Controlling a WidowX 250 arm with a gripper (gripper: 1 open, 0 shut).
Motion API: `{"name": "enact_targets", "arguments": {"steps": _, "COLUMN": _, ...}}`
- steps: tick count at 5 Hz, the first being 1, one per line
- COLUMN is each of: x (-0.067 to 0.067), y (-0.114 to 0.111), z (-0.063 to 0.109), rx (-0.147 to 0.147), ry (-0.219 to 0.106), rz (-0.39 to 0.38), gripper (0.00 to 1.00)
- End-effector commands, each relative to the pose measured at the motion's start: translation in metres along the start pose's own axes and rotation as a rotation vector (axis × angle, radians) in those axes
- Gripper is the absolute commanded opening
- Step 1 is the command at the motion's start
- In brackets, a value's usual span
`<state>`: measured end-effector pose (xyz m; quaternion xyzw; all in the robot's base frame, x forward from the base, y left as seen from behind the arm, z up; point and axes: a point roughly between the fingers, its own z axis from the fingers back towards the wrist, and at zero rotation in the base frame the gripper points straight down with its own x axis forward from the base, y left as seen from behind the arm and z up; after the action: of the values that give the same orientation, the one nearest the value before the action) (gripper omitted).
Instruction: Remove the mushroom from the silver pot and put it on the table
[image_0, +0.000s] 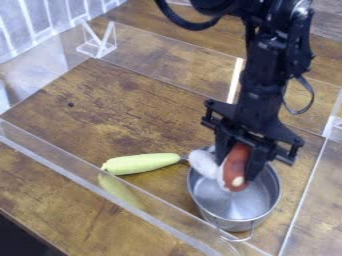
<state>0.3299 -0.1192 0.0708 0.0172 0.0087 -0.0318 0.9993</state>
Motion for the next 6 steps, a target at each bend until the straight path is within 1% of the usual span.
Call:
{"name": "enact_targets", "arguments": {"steps": 1, "x": 0.012, "y": -0.001, "z": 0.051, "rx": -0.025, "ry": -0.117, "rz": 0.062, "gripper": 0.0}}
{"name": "enact_targets", "arguments": {"steps": 2, "x": 0.015, "y": 0.004, "z": 0.07, "rx": -0.031, "ry": -0.136, "rz": 0.123, "gripper": 0.0}}
{"name": "enact_targets", "arguments": {"steps": 3, "x": 0.011, "y": 0.017, "z": 0.089, "rx": -0.042, "ry": -0.158, "rz": 0.137, "gripper": 0.0}}
{"name": "enact_targets", "arguments": {"steps": 4, "x": 0.004, "y": 0.043, "z": 0.095, "rx": -0.028, "ry": -0.172, "rz": 0.161, "gripper": 0.0}}
{"name": "enact_targets", "arguments": {"steps": 5, "x": -0.007, "y": 0.075, "z": 0.087, "rx": 0.009, "ry": -0.156, "rz": 0.23, "gripper": 0.0}}
{"name": "enact_targets", "arguments": {"steps": 6, "x": -0.021, "y": 0.102, "z": 0.082, "rx": 0.043, "ry": -0.149, "rz": 0.26, "gripper": 0.0}}
